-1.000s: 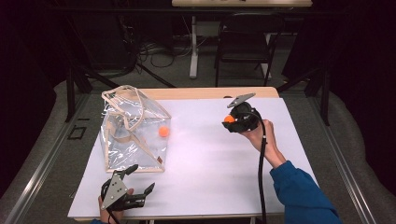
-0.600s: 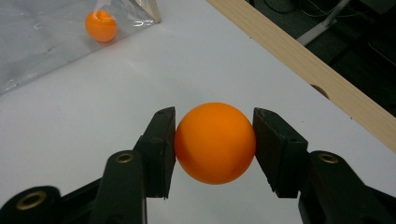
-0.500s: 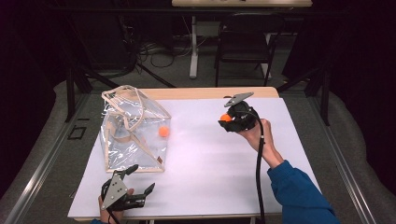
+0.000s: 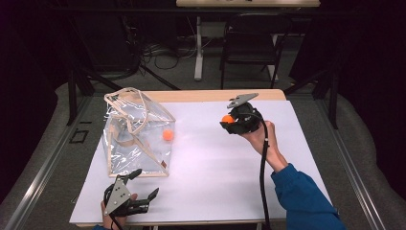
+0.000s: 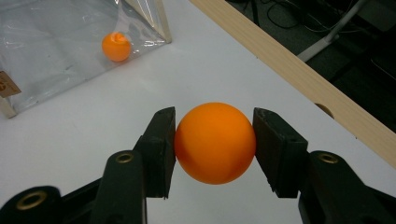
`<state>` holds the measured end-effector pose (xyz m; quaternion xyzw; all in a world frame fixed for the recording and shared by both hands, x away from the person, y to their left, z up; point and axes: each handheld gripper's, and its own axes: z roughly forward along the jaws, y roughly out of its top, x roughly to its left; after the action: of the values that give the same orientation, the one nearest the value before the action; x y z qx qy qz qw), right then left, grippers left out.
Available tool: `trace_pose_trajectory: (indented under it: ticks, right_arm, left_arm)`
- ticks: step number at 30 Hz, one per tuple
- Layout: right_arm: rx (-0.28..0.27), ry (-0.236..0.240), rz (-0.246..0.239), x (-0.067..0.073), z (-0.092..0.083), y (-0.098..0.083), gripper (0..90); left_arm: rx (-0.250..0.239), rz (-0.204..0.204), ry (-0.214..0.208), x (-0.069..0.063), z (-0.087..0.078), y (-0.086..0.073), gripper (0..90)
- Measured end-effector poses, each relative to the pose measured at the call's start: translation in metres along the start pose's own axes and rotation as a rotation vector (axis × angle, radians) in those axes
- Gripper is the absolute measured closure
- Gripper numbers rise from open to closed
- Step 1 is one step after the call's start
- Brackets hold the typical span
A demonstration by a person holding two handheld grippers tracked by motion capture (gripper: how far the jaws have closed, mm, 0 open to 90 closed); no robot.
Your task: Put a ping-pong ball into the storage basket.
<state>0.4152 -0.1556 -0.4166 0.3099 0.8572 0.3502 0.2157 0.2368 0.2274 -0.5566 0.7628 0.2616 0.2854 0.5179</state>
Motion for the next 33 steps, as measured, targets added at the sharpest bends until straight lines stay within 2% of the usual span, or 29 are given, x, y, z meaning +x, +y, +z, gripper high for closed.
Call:
trace_pose_trajectory:
  ticks: [33]
  right_arm:
    - [-0.072, 0.032, -0.017, 0.012, -0.004, 0.024, 50.9]
  left_arm:
    - [-0.002, 0.002, 0.002, 0.000, 0.000, 0.000, 15.8]
